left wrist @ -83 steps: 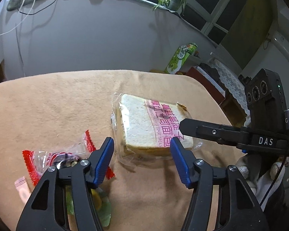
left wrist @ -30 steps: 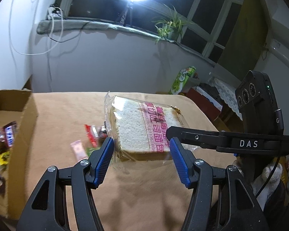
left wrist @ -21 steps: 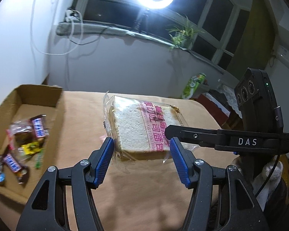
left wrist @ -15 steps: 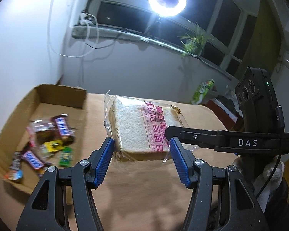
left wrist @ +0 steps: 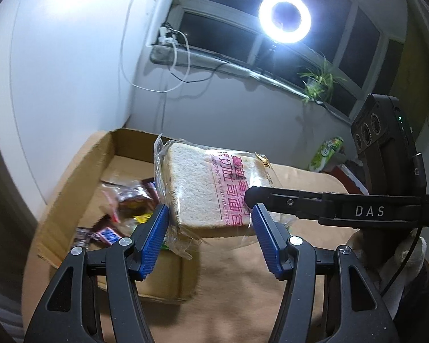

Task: Organize snacks
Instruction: 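Lift and carry the bread loaf with the right tool over the box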

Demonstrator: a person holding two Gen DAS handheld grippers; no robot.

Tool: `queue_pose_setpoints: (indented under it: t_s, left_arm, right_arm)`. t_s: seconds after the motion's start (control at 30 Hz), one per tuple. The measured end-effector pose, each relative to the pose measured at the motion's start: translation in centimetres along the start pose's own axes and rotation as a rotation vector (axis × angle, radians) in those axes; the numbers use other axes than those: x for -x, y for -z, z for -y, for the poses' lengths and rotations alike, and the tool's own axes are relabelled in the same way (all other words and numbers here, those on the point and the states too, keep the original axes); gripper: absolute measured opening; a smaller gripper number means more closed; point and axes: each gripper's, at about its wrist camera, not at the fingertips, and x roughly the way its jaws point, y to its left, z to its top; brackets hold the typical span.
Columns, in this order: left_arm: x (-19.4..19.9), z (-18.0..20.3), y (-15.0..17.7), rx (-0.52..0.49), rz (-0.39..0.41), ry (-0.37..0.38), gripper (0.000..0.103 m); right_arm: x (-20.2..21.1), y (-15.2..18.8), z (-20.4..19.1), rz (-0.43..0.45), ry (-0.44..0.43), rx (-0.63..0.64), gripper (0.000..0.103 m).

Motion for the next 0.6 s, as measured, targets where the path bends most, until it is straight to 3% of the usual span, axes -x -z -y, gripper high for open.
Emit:
queue_pose_setpoints:
  t_s: [0.6]
  left_arm:
    - [-3.0, -6.2, -2.8, 0.048, -0.048, -0.058, 0.06]
  right_arm:
    - [-7.4, -5.3, -0.6, -0.063, -0.009, 0.038, 0.049]
